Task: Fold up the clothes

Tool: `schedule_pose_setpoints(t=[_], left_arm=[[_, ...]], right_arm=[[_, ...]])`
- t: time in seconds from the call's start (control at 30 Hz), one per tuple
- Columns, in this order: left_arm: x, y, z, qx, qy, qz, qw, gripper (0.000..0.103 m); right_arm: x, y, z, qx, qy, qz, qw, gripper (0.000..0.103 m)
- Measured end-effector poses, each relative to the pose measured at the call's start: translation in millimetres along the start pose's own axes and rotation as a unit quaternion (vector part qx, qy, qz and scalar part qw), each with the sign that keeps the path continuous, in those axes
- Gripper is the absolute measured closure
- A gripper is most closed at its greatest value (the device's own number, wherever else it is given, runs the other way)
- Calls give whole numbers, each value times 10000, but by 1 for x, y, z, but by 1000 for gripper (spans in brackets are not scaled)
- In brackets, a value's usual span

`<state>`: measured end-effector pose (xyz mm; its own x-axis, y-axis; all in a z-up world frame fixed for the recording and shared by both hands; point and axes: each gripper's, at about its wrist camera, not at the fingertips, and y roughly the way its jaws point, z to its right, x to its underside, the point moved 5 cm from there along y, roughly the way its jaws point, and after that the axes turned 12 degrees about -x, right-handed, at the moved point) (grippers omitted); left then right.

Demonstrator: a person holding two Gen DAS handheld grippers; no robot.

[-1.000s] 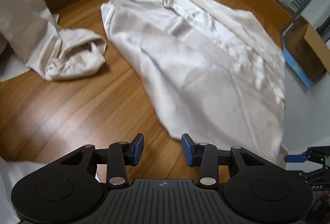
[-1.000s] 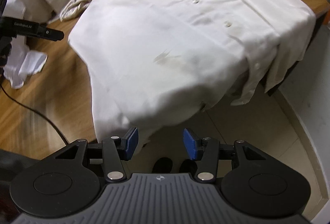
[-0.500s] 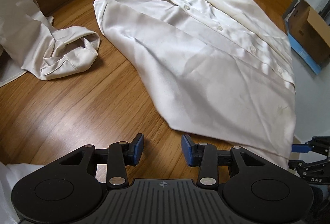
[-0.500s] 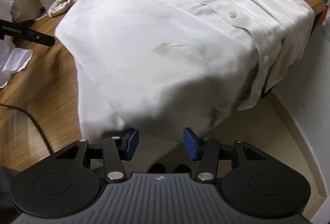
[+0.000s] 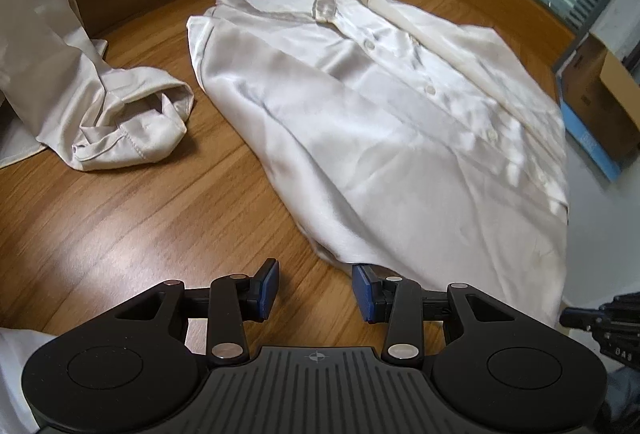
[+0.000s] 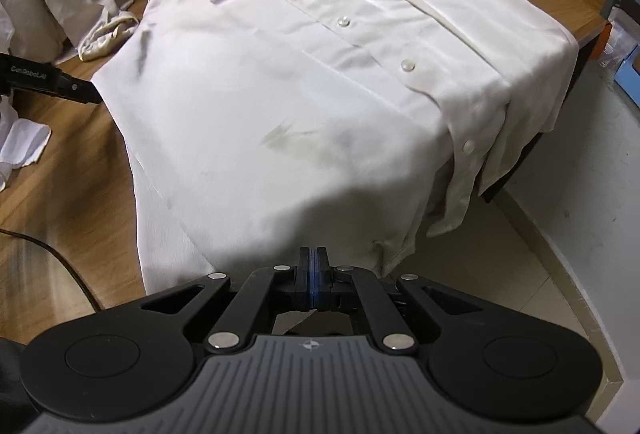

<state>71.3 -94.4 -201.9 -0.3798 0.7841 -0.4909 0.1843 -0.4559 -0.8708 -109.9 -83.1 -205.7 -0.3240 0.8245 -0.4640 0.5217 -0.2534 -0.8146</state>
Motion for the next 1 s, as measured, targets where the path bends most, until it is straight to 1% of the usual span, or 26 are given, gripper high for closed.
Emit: schedule_pose_setpoints(t=[0.17,0.2,0.23,0.27,0.3,0.33,0.6,0.7,0.77,0.83,0.93,1.0], left_arm=[[-13,0,7,89,-148,194,9997,60],[-15,1,8,82,-167,226,9996,60],[-16,2,10,51,-164,243,9996,60],[-15,3,12,8,-142,249,9996,60],[-14,5,14,-34,-119,256,9996,60],[-14,6,16,-76,-97,262,9996,60],[-9,17,32,-415,84,315,9986,59],[-7,16,32,-691,162,336,9969,59],[-6,15,31,-894,216,349,9952,55],[-4,14,30,-1096,270,362,9930,55],[-3,12,28,-1398,350,382,9888,53],[-3,9,24,-1506,245,442,9873,53]], right_arm=[[-5,-5,-7,-82,-132,-34,9999,99],[-6,-6,-10,-97,-167,-34,9998,96],[-8,-6,-12,-118,-192,-24,9997,89],[-9,-6,-15,-151,-211,-6,9997,84],[-11,-7,-17,-189,-231,13,9996,76],[-12,-6,-20,-222,-260,29,9994,74],[-14,2,-37,-356,-438,-58,9984,73],[-14,5,-40,-348,-489,-103,9981,72],[-14,5,-41,-348,-490,-101,9981,70],[-14,6,-41,-340,-496,-95,9981,66],[-15,6,-40,-327,-514,-85,9981,66],[-15,5,-40,-324,-542,-74,9980,66]])
